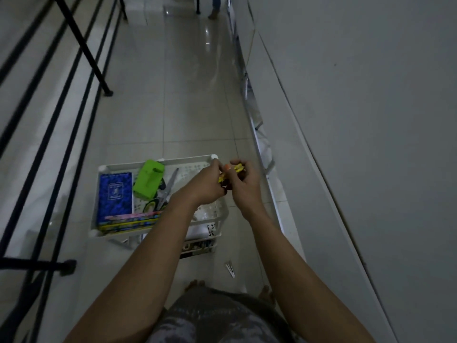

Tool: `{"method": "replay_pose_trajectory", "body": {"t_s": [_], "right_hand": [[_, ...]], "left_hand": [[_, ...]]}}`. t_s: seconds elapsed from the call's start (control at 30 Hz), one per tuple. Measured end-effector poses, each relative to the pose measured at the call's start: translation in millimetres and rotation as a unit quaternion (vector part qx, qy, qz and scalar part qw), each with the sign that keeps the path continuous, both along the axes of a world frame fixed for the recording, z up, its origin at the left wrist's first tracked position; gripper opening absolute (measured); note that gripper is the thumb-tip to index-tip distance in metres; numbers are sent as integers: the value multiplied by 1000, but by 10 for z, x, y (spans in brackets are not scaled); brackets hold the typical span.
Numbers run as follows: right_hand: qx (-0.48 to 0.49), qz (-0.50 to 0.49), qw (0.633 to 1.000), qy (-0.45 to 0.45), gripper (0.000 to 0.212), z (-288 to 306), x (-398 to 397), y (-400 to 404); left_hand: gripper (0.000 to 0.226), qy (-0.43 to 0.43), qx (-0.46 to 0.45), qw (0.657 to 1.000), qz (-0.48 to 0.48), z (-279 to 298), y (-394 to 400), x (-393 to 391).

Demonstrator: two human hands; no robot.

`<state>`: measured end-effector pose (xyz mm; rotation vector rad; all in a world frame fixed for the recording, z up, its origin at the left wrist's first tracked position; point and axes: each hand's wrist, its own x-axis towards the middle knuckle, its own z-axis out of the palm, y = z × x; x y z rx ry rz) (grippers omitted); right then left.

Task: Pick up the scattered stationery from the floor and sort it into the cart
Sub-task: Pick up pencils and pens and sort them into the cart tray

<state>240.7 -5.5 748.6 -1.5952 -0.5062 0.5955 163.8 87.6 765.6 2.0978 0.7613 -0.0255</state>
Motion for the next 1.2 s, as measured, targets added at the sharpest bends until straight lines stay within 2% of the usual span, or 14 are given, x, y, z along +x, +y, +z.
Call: {"method": "replay_pose_trajectory", "body": {"t_s": [0.1,0.13,0.23,0.3,0.47,0.57,0.67,0.77,0.87,1.03,1.2], "right_hand": [[-2,12,999,45,10,-47,-82,56],[-1,13,998,55,10,-60,-115,70],[-8,16,998,63,9,-121,-235,131],[-12,17,998,67,9,-152,-303,176],[-22,49,986,158,12,-189,-429,247],[-53,110,976,181,11,-248,-571,301],[-97,152,976,120,9,-310,-726,379],[-151,182,971,-43,12,-349,-842,466],[-170,203,954,-142,7,-363,-934,524],[-167,243,926,-233,10,-404,-1008,561],[-181,252,910,-276,11,-520,-1044,577]], "left_hand": [[78,11,25,1000,-2,-41,87,-147],[75,14,28,999,-3,-50,110,-195],[40,22,24,999,-3,-66,185,-355],[28,27,8,1000,4,-67,242,-509],[14,-8,-68,996,57,-102,419,-990],[12,-8,-68,996,60,-129,530,-1270],[14,4,-54,995,87,-213,656,-1506],[19,17,-18,994,105,-292,722,-1650],[23,24,2,993,113,-349,740,-1746],[24,25,34,992,120,-423,714,-1808],[21,28,78,988,129,-461,691,-1812]]}}
